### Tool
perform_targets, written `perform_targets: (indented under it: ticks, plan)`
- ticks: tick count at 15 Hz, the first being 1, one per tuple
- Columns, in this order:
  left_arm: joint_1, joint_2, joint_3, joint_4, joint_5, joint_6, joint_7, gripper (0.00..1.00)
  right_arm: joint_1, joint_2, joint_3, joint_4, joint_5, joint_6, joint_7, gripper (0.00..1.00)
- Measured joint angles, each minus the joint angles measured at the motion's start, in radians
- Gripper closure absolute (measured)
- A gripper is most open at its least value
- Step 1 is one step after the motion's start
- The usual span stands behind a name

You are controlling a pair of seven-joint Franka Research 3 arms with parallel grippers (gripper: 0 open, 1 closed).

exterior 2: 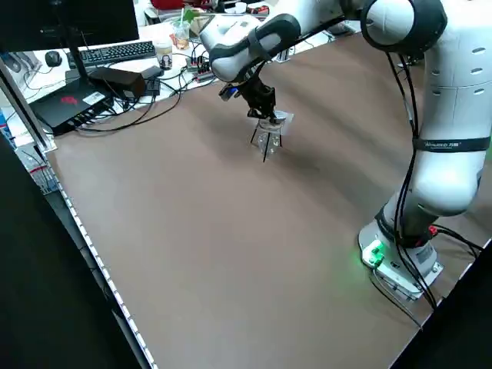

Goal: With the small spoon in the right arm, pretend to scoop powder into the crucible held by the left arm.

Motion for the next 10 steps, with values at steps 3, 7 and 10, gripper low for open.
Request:
perform_targets:
  ticks: [3,7,10]
  plan:
    - [0.005,-0.01,-0.019,0.007,-0.026,-0.003,-0.007,0.93,-0.013,0.0,-0.003,0.033,0.001,-0.131,0.002,0.81]
    - [0.005,-0.054,-0.081,0.01,-0.126,-0.026,-0.092,0.93,-0.005,-0.003,0.019,0.082,0.008,-0.306,0.09,0.81]
    - [-0.002,-0.071,-0.19,0.012,-0.14,-0.016,-0.24,0.93,0.028,-0.011,0.078,0.122,0.027,-0.447,0.271,0.81]
